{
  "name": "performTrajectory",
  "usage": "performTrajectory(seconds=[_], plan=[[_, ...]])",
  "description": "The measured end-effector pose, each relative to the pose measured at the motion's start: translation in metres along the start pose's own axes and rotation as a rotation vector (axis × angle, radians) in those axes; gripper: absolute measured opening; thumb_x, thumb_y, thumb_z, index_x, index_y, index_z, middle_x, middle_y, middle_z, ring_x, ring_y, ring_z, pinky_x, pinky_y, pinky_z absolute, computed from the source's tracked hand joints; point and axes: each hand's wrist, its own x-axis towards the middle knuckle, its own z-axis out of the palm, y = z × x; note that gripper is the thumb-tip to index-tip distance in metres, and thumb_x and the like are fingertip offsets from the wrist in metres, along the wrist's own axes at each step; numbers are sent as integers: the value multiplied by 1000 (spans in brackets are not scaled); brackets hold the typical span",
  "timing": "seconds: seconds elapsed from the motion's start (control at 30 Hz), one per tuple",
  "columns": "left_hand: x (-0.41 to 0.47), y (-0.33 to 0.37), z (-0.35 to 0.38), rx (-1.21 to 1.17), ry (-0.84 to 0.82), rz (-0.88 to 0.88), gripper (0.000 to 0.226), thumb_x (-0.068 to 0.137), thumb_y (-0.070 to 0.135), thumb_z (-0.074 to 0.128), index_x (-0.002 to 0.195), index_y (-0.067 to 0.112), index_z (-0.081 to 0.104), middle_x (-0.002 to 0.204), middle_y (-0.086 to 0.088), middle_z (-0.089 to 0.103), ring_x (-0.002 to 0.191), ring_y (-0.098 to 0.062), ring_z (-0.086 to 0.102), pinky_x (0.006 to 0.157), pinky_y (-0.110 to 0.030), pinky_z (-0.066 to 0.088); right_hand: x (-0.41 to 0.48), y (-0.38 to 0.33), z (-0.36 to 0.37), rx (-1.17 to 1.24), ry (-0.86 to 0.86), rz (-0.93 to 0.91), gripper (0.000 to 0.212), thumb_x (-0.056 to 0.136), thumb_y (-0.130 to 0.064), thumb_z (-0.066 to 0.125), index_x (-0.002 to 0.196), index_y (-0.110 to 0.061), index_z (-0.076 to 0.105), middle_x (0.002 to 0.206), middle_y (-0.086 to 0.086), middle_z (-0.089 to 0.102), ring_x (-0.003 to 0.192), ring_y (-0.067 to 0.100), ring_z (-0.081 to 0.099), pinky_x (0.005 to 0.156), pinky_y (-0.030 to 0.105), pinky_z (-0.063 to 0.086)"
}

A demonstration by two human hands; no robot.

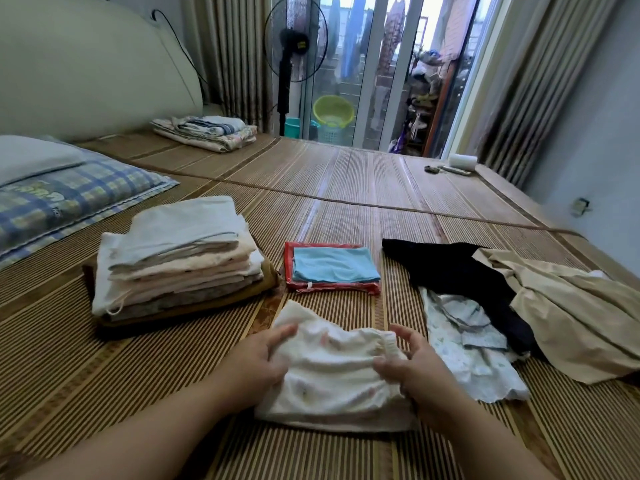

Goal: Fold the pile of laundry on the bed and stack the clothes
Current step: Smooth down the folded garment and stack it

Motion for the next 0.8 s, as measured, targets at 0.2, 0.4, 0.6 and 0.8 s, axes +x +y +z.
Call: performTrajectory(seconds=[0.2, 0.4, 0.6, 0.8], plan=[[72, 39, -35, -46, 45, 107, 92, 60, 28, 56, 149, 28, 33, 138, 3, 49, 107, -9, 55, 87, -12, 42, 67, -67, -12, -87, 38, -309, 58, 85, 7, 63, 125, -34, 54, 118, 12, 64, 88, 22, 67, 68, 26, 57], [168, 59, -49, 120, 87, 87, 83, 80, 9, 60, 153, 27, 24, 132, -6, 52, 89, -12, 53, 71, -20, 42, 166, -116, -17, -134, 14, -311, 57, 91, 6, 56, 137, -26, 50, 125, 17, 61, 84, 20, 62, 71, 28, 57], [243, 44, -30, 449, -59, -241, 91, 86, 24, 60, 154, 24, 0, 155, -28, 12, 128, -40, 45, 102, -42, 45, 243, -119, -10, -711, 216, -317, 60, 90, -15, 66, 144, -24, 42, 141, 10, 51, 122, 26, 54, 105, 36, 43], [265, 20, 12, 582, -111, -119, 110, 74, 77, 52, 152, 32, -12, 158, -5, -28, 145, -31, -25, 115, -55, -9, 259, -89, 14, -1377, 109, -456, 37, 93, -43, 49, 128, -35, 55, 136, -7, 54, 124, 18, 51, 99, 37, 42]])
